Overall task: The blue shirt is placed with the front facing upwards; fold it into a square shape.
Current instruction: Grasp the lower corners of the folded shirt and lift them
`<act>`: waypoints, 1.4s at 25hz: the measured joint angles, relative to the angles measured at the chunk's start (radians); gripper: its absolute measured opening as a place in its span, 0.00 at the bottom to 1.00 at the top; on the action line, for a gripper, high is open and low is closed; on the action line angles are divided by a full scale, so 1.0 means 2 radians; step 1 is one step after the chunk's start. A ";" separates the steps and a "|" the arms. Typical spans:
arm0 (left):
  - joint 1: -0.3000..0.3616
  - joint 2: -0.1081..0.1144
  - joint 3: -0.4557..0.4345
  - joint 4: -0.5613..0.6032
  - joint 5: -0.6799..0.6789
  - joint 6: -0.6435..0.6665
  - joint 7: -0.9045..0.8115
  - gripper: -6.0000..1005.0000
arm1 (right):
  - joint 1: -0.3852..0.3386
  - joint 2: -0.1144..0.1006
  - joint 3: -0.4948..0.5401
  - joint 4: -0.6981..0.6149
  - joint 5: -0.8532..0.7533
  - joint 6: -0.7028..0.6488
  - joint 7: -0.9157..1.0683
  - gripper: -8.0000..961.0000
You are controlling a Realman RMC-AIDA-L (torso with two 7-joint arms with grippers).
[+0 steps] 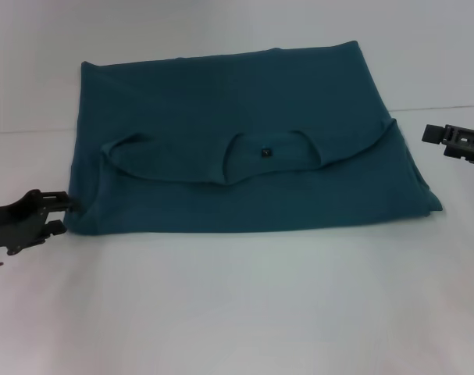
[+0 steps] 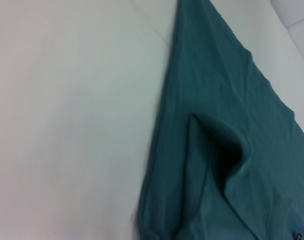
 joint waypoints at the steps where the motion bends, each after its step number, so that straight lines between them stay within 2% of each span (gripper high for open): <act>1: -0.001 0.000 -0.001 -0.003 0.000 -0.001 -0.001 0.52 | 0.000 0.000 0.000 0.000 0.000 0.000 0.000 0.93; 15: -0.004 0.000 -0.003 -0.048 -0.006 -0.059 -0.022 0.52 | 0.000 0.000 0.000 0.000 0.000 -0.002 -0.002 0.92; 19: -0.002 -0.003 -0.008 -0.052 -0.019 -0.066 -0.023 0.52 | 0.000 0.000 0.000 0.002 0.000 0.000 -0.002 0.91; 35: -0.013 -0.001 -0.026 -0.083 -0.024 -0.092 -0.025 0.52 | 0.000 0.000 0.010 0.013 0.001 -0.001 -0.012 0.90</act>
